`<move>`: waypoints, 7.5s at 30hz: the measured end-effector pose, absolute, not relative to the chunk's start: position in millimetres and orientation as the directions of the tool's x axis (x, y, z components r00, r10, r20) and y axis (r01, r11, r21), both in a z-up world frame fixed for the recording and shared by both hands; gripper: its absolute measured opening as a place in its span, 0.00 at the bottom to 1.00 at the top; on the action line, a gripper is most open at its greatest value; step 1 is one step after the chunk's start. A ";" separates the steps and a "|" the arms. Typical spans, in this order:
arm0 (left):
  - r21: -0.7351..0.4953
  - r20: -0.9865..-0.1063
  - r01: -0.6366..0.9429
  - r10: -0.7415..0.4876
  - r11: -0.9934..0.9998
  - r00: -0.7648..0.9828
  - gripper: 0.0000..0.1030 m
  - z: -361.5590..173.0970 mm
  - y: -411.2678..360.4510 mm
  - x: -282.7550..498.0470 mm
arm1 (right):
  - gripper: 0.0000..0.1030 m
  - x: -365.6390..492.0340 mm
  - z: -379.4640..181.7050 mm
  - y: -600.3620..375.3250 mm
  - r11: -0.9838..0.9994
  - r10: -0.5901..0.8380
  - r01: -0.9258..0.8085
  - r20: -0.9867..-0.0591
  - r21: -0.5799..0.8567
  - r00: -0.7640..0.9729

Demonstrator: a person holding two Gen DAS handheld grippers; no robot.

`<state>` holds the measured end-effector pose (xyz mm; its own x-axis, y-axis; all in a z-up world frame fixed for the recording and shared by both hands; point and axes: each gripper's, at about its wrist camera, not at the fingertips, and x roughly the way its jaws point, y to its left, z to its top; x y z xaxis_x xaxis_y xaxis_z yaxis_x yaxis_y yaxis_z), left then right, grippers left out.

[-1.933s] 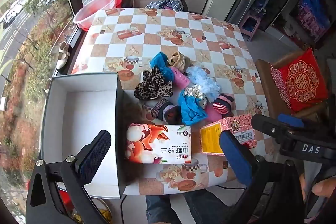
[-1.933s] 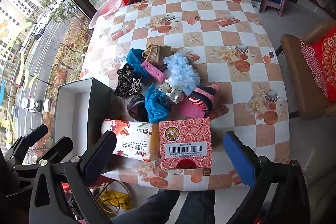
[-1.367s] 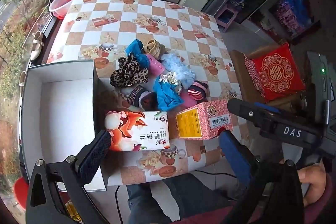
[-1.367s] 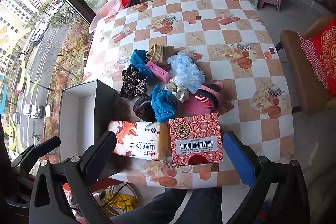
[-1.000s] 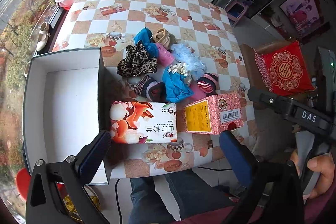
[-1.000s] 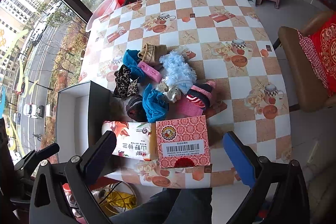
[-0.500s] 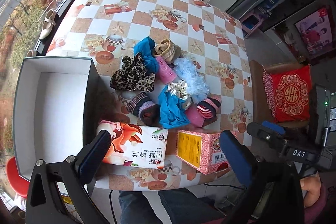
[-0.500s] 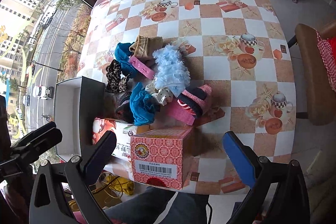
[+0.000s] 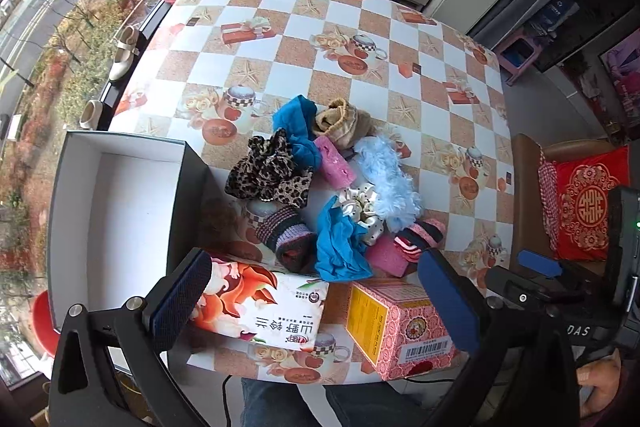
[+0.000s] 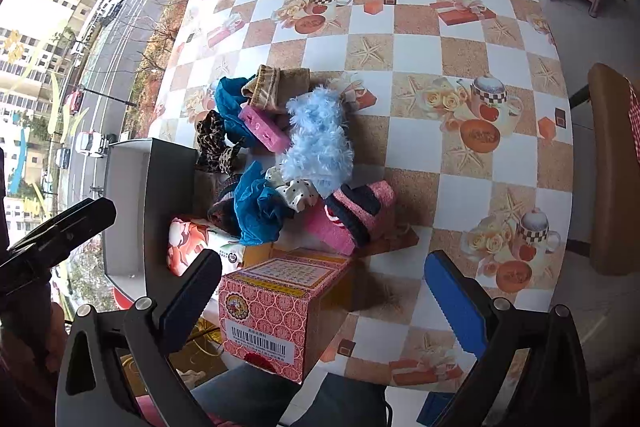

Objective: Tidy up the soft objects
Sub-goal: 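Move both tools toward the pile of soft items on the table, then grasp the light-blue fluffy boa with the right tool while the left tool grasps the beige knit glove, then lift the boa and glove and carry both toward the open white box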

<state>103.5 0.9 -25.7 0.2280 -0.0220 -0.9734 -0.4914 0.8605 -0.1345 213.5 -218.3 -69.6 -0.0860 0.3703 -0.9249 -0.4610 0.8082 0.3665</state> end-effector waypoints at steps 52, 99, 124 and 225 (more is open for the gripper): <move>0.019 -1.000 -0.427 0.014 0.904 -0.016 1.00 -160.2 85.2 230.8 | 0.99 284.6 -180.7 -120.5 0.804 0.181 -0.517 -0.949 0.293 -0.256; 0.192 -0.981 0.017 0.193 0.981 -0.025 0.66 -215.6 -33.4 302.1 | 0.99 349.7 -261.0 -154.8 0.867 0.030 -0.497 -0.999 0.035 -0.017; -0.019 -0.990 -0.153 0.003 0.988 0.143 0.23 -136.2 -33.2 269.8 | 0.26 280.4 -139.5 -234.7 0.841 0.336 -0.449 -0.942 0.303 -0.005; -0.190 -0.866 -0.526 0.111 0.829 0.488 0.24 -22.1 149.1 -106.6 | 0.26 7.2 12.2 22.7 0.436 0.372 -0.891 -0.927 0.125 0.052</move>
<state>-106.6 149.1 -22.1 0.4876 0.1108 -0.8660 -0.5255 0.8293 -0.1898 7.2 22.7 12.2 0.0519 0.3721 -0.9268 -0.8913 0.4359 0.1251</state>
